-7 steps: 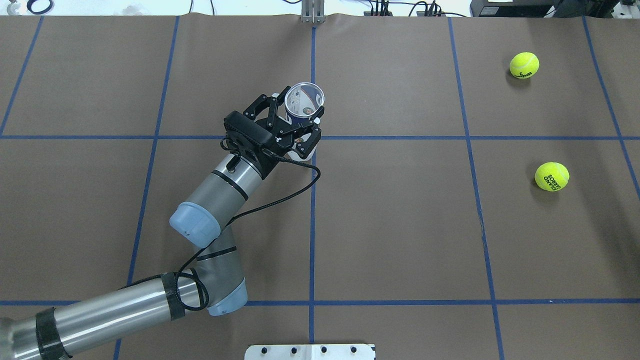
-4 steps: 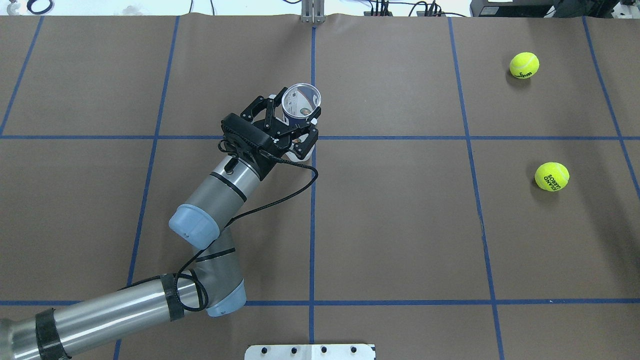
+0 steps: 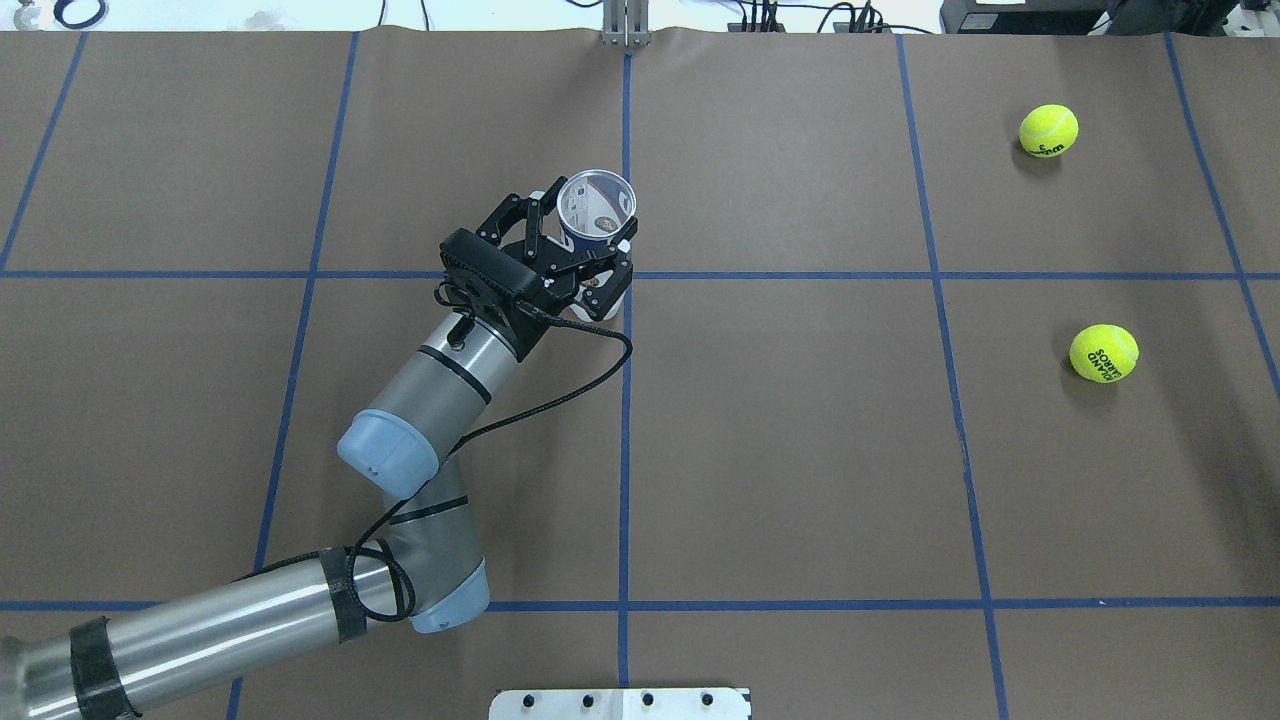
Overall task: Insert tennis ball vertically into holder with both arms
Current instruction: 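Lower the upright can onto the table and open the left gripper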
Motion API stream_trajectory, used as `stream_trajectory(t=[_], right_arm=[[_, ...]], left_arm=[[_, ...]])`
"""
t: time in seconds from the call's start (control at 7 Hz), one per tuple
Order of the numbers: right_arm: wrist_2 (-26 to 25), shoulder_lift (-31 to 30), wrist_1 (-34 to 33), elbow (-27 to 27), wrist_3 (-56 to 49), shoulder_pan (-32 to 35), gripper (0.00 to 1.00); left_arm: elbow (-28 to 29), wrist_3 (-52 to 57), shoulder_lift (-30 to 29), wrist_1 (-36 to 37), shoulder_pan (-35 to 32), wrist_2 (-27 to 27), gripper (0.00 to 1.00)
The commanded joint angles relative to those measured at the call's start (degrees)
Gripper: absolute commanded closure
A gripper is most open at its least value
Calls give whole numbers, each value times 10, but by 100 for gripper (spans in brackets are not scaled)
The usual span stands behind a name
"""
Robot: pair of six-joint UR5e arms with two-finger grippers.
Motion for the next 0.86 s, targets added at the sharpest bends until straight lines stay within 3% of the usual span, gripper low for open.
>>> stream_trajectory(t=[0.0,0.43,0.71], right_arm=[[1,1,0,0,0,0,0],[0,0,0,-2,0,0,0],[0,-1,0,-4,0,0,0]], left_arm=[[-1,1,2,-7,-1,11,2],[-28,4,-2,-7,-4,10,2],[-109,8,8,61,-40,9,2]])
